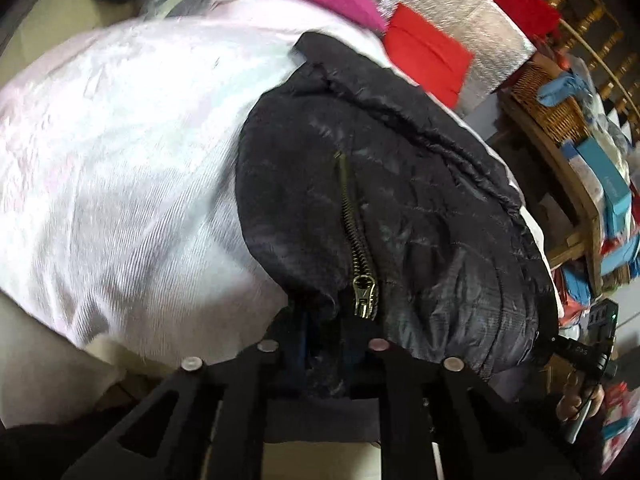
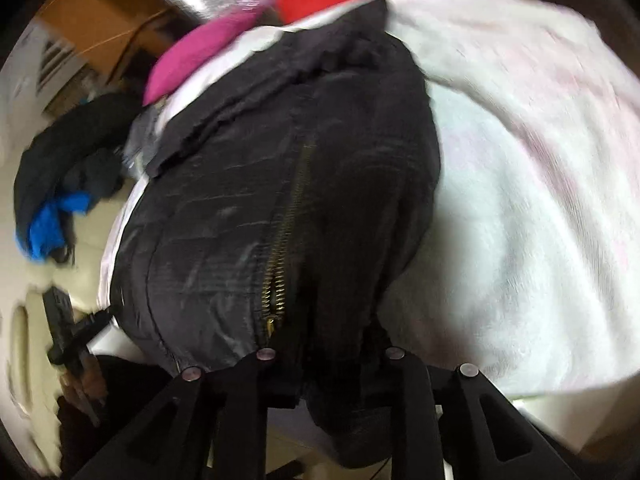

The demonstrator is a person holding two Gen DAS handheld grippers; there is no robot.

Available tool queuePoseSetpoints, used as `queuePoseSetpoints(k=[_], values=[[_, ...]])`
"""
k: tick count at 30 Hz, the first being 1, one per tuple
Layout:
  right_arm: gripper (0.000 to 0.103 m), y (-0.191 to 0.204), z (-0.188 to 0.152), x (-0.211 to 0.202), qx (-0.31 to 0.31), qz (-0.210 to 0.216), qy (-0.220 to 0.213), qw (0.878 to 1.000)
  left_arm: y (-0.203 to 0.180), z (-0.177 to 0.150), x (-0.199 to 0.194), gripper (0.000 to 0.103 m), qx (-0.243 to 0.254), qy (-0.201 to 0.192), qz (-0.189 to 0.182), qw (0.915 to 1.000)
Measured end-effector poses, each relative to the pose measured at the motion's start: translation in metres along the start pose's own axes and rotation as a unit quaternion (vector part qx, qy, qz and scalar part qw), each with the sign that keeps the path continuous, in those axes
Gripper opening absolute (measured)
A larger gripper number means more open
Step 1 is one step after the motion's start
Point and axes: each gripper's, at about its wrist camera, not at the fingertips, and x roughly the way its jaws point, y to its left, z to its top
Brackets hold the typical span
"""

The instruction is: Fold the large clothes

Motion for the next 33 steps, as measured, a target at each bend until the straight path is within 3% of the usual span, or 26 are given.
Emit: queuePoseSetpoints(k=[6,11,14,18,21,23,26,28,30,33], values=[[0.009,0.015,0.006,-0.043,-0.016,0.016,-0.051,0.998,-0.001,0.029,-0.027,0.009,-0.016,-0.015,-0.070,0.9973],[0.009,0.034,0.058,-0.068,-0.042,0.035,-0.106,0.993,-0.021,0.089,-0.047,0.009,0.006,-0.049,-0.100,0.9938],[0.008,0.043,0.100,-0.072,-0.045,0.045,-0.131,0.989,-0.031,0.143,-0.049,0.008,0.011,-0.064,-0.114,0.9913],[0.008,0.060,0.183,-0.054,-0.033,0.049,-0.169,0.984,-0.040,0.239,-0.017,0.008,0.020,-0.074,-0.095,0.9925],[0.008,0.050,0.258,-0.030,0.014,0.046,-0.202,0.978,-0.035,0.303,0.042,0.009,-0.006,-0.066,-0.071,0.9953],[0.008,0.027,0.301,0.008,0.081,0.052,-0.193,0.977,-0.022,0.333,0.100,0.012,-0.032,-0.049,-0.038,0.9975],[0.013,-0.021,0.338,0.089,0.188,0.056,-0.140,0.970,0.003,0.337,0.170,0.022,-0.078,-0.009,0.001,0.9969],[0.018,-0.042,0.339,0.130,0.227,0.066,-0.105,0.966,0.014,0.328,0.186,0.027,-0.091,-0.012,-0.014,0.9957],[0.020,-0.055,0.329,0.140,0.242,0.107,-0.121,0.957,0.025,0.321,0.183,0.032,-0.116,-0.035,-0.051,0.9913],[0.033,-0.069,0.312,0.124,0.267,0.181,-0.153,0.934,0.036,0.311,0.154,0.057,-0.155,-0.080,-0.077,0.9817]])
